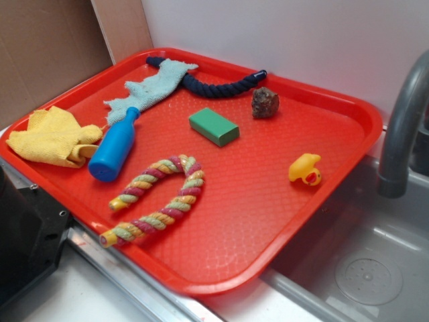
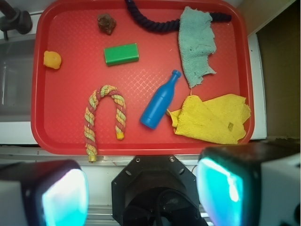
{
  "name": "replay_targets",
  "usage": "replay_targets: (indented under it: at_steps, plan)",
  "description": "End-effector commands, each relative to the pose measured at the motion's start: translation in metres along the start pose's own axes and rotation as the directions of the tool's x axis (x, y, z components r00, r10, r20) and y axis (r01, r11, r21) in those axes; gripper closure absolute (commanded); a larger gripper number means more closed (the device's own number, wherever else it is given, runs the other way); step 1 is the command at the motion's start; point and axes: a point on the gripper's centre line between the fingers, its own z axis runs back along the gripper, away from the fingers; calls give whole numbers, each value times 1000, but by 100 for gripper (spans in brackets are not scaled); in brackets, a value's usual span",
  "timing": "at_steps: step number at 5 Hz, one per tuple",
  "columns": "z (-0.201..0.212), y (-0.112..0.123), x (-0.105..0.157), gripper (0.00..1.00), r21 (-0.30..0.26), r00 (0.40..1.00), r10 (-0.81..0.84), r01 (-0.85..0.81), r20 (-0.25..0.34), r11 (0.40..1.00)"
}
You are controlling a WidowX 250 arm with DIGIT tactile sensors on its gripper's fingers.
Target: Grab the blue bottle.
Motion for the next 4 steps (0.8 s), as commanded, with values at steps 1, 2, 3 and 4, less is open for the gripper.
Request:
replay_targets:
  at_steps: [1,2,3,4]
  plan:
    - [0,0,0,0,0,1000,0,0,0,1000]
    - [-48,37,-9,0,15,969,247,-247,9,969]
    - [-92,61,-10,0,48,878,472,-476,76,878]
    - [-127,69,-1,0,55,758,649,-652,60,756]
